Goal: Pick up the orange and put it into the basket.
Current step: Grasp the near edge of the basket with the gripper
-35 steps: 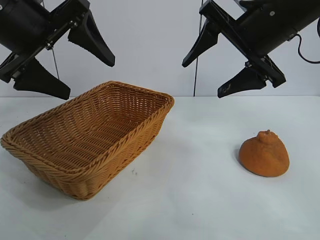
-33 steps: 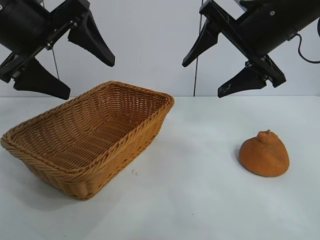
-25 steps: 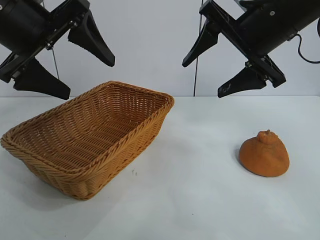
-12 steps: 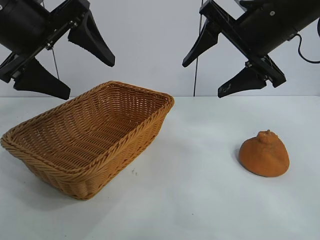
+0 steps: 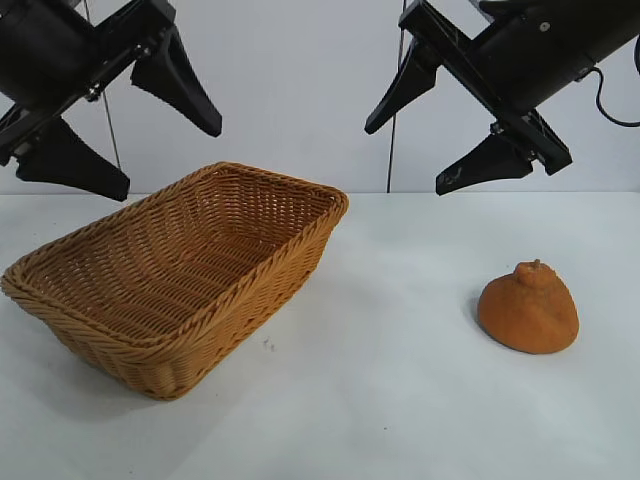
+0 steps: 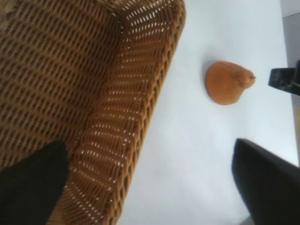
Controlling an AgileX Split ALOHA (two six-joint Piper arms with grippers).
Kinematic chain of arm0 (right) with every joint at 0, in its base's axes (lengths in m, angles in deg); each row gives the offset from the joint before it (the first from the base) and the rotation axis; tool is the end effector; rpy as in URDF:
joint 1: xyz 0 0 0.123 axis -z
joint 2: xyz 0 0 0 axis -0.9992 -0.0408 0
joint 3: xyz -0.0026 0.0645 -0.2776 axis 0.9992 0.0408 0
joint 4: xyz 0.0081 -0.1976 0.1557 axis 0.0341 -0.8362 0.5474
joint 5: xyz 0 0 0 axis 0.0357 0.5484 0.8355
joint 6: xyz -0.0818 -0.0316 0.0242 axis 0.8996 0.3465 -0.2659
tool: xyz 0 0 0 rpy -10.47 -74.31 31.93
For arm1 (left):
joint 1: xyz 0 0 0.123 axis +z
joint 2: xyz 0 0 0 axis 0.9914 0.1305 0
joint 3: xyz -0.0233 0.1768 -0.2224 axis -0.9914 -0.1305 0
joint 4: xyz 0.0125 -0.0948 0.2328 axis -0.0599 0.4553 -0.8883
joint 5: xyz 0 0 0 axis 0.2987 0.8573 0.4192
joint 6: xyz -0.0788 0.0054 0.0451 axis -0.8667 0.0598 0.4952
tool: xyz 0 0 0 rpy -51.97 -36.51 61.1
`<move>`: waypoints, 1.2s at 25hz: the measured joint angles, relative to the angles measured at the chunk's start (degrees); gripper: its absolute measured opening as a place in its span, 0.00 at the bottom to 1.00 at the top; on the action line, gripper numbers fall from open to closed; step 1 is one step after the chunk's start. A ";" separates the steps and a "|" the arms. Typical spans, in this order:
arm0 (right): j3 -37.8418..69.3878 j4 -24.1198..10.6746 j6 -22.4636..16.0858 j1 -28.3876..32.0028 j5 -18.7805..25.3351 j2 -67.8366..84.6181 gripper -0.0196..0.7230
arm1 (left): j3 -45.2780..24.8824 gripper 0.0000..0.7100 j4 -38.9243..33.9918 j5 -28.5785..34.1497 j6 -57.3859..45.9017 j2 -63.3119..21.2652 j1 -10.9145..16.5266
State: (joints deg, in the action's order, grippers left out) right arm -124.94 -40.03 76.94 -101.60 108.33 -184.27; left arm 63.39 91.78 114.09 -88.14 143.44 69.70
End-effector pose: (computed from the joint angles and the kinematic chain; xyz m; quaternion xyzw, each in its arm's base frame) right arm 0.3404 0.1303 0.2370 0.0138 0.9327 0.3163 0.1726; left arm 0.2866 -0.0940 0.2793 -0.1131 0.9472 -0.2375 0.1831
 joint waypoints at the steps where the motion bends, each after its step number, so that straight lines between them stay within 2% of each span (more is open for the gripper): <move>1: 0.00 0.00 -0.02 0.00 0.00 0.00 0.78 | 0.00 0.95 -2.95 1.42 -4.43 -0.26 -0.90; 5: 0.00 0.00 -0.02 0.00 0.00 0.00 0.78 | -1.46 0.95 -13.41 1.70 -22.39 -0.26 -4.71; 10: 0.00 0.00 -0.02 0.00 0.00 0.00 0.78 | -5.69 0.95 -20.72 -4.01 -39.09 0.33 -5.16; 15: 0.00 0.00 -0.06 0.00 0.05 0.00 0.78 | -6.26 0.95 -20.58 -6.65 -42.24 6.53 -5.10; 21: 0.00 0.00 -0.06 0.00 0.10 0.00 0.78 | -6.26 0.95 -20.04 -11.35 -45.76 16.46 -3.07; 26: 0.00 0.00 -0.06 0.00 0.47 0.00 0.78 | -6.64 0.95 -18.27 -12.02 -45.83 21.55 -2.95; 28: 0.00 -0.08 -0.06 0.00 0.52 0.00 0.78 | -6.64 0.91 -16.84 -12.21 -45.83 21.72 -2.95; 30: 0.00 -0.01 -0.06 0.00 0.52 0.00 0.78 | -6.64 0.80 -15.95 -12.55 -45.83 21.72 -2.95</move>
State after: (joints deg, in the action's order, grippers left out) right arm -124.94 -40.04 76.88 -101.60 108.86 -184.27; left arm 56.75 75.83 101.54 -133.96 165.16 66.74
